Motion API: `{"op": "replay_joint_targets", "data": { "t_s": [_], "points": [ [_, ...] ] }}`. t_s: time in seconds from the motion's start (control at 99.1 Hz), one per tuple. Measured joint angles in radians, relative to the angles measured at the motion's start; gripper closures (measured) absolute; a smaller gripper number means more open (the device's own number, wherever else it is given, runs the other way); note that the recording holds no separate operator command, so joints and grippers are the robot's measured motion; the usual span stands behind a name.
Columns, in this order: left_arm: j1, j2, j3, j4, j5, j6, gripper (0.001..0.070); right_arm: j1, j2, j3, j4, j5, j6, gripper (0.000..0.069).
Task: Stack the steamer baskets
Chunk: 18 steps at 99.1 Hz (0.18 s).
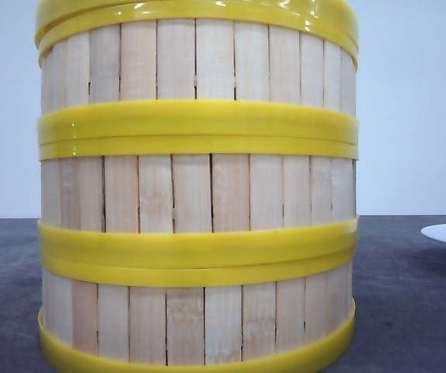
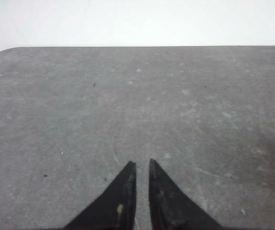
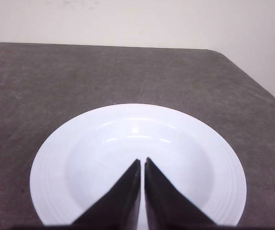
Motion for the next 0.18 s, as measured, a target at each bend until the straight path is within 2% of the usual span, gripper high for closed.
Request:
{"op": "replay_joint_targets", "data": {
  "t_s": [0.182],
  "points": [
    [0.0,0.0,0.0,0.0,0.0,0.0,0.0689,0.0,0.0,0.0,0.0,0.0,0.0,0.0683]
  ]
}}
